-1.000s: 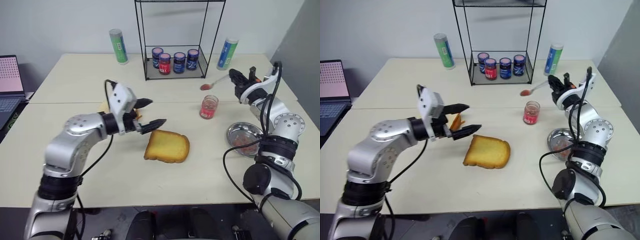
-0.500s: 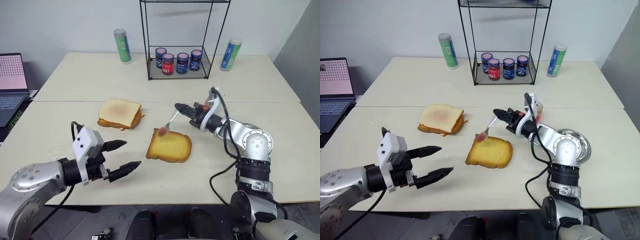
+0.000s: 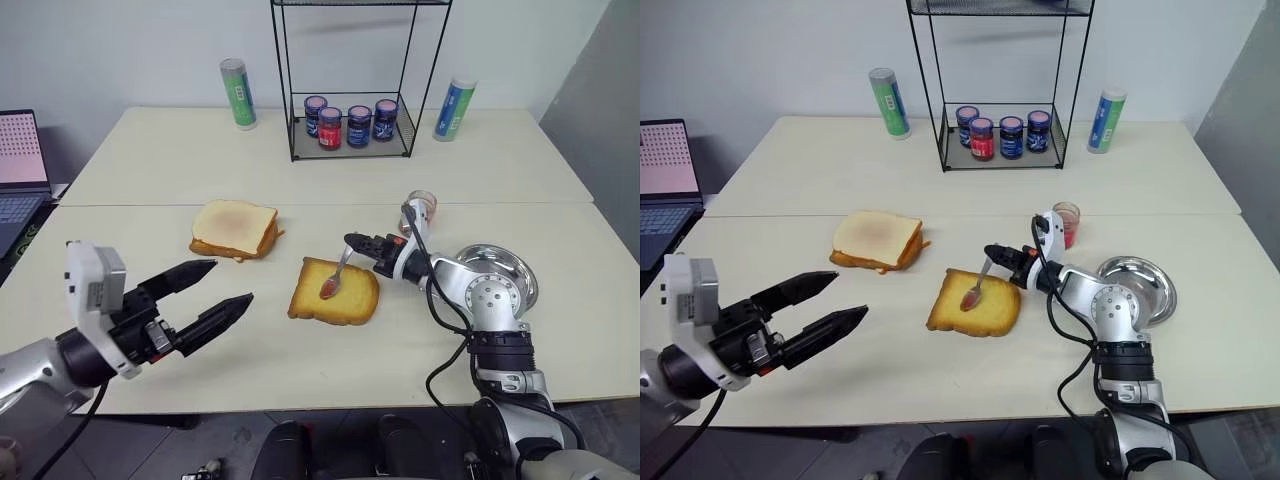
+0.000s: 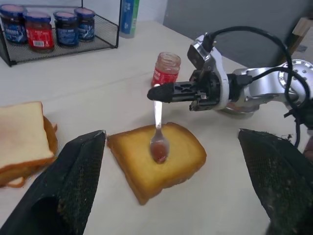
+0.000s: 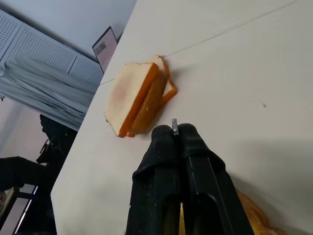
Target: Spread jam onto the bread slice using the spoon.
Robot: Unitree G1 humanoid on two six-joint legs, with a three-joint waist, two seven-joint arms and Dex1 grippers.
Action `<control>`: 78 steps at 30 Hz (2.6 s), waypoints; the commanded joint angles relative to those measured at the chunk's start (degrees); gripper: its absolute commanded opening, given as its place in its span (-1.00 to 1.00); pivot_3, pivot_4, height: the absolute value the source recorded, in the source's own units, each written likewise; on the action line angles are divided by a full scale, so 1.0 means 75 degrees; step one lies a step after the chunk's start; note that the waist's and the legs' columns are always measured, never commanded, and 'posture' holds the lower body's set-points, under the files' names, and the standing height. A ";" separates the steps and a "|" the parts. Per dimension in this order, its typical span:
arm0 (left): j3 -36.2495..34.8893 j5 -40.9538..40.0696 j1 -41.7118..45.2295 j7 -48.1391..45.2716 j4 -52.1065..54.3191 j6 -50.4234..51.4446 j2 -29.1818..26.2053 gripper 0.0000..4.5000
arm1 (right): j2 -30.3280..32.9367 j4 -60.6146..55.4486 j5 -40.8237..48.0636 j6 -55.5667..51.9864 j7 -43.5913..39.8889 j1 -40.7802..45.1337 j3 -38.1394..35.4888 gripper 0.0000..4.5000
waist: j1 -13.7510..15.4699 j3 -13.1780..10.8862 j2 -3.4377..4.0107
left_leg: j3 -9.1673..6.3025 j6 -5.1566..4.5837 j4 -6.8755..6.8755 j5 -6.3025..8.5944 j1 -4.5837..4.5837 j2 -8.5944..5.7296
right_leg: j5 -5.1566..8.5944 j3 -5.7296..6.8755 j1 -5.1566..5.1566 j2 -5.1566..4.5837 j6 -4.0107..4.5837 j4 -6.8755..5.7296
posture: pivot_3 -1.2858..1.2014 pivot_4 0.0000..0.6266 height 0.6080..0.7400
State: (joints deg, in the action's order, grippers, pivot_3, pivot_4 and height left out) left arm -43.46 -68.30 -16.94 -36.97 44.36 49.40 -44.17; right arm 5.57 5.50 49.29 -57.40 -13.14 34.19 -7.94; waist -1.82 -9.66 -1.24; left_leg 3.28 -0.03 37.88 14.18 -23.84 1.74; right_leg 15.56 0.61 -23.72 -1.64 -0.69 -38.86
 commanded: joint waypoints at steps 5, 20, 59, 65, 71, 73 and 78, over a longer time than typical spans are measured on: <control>-0.0569 0.0290 -0.0729 -0.0395 0.0009 -0.0317 -0.0420 1.00 | 0.0151 -0.0102 -0.0423 0.0404 -0.0602 0.0075 0.0145 -0.98 | 0.0002 0.0000 0.0000 | 0.0004 0.0000 0.0000 0.0000 0.0002 -0.0002 | 0.0001 -0.0002 0.0000 0.0000 0.0002 0.0002 | 0.03 -0.52 1.00; 0.0005 0.0581 -0.0772 -0.0673 -0.0042 -0.1123 -0.0221 1.00 | -0.0509 0.0146 0.1072 -0.0587 0.0516 0.0637 -0.1461 -0.98 | 0.0013 0.0001 -0.0002 | 0.0002 0.0000 -0.0004 0.0001 0.0001 -0.0001 | 0.0015 0.0001 0.0000 -0.0001 0.0027 0.0001 | 0.03 -0.52 1.00; 0.0955 0.1055 0.0402 -0.1164 -0.0636 -0.1115 -0.0797 1.00 | -0.0495 0.1548 -0.0027 -0.0121 -0.0378 0.0856 -0.0933 -0.98 | -0.0005 -0.0001 -0.0004 | 0.0002 0.0000 -0.0014 0.0001 -0.0001 0.0023 | 0.0020 -0.0003 -0.0010 0.0031 0.0034 0.0001 | 0.03 -0.52 1.00; 0.0975 0.1112 0.0383 -0.1172 -0.0623 -0.1140 -0.0761 1.00 | 0.0025 0.1263 -0.0135 -0.0530 -0.0768 0.0439 -0.0713 -0.98 | 0.0025 -0.0001 -0.0004 | 0.0004 0.0000 -0.0012 0.0001 -0.0003 0.0008 | 0.0020 -0.0002 -0.0007 0.0008 0.0034 0.0004 | 0.03 -0.52 1.00; 0.1175 0.1235 0.0488 -0.1246 -0.0711 -0.1211 -0.0743 1.00 | 0.0727 0.0477 0.0195 -0.1176 -0.0691 -0.0070 -0.1120 -0.98 | 0.0028 -0.0001 -0.0005 | 0.0003 0.0000 -0.0012 0.0002 -0.0002 0.0006 | 0.0020 0.0000 -0.0004 0.0005 0.0033 0.0006 | 0.03 -0.52 1.00; 0.1277 0.1286 0.0590 -0.1287 -0.0782 -0.1232 -0.0761 1.00 | 0.0881 0.0242 0.0324 -0.1348 -0.0634 -0.0174 -0.1230 -0.98 | 0.0035 -0.0001 -0.0005 | 0.0002 0.0000 -0.0012 0.0001 -0.0001 0.0005 | 0.0020 0.0001 -0.0004 0.0005 0.0033 0.0005 | 0.03 -0.52 1.00; 0.1590 0.1414 0.0992 -0.1401 -0.1048 -0.1271 -0.0839 1.00 | 0.1139 -0.0203 0.0578 -0.1664 -0.0436 -0.0328 -0.1589 -0.98 | 0.0026 -0.0001 -0.0005 | 0.0001 0.0000 -0.0012 0.0001 -0.0001 0.0006 | 0.0021 0.0002 -0.0003 0.0008 0.0032 0.0005 | 0.03 -0.52 1.00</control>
State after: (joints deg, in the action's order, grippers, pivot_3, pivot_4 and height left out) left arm -31.63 -58.21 -10.38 -46.86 36.85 40.87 -49.49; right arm 13.07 6.72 52.67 -68.97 -17.30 32.01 -18.15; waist -1.63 -9.66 -1.27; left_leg 3.30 -0.03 37.79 14.19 -23.85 1.78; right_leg 15.71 0.61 -23.75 -1.58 -0.45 -38.82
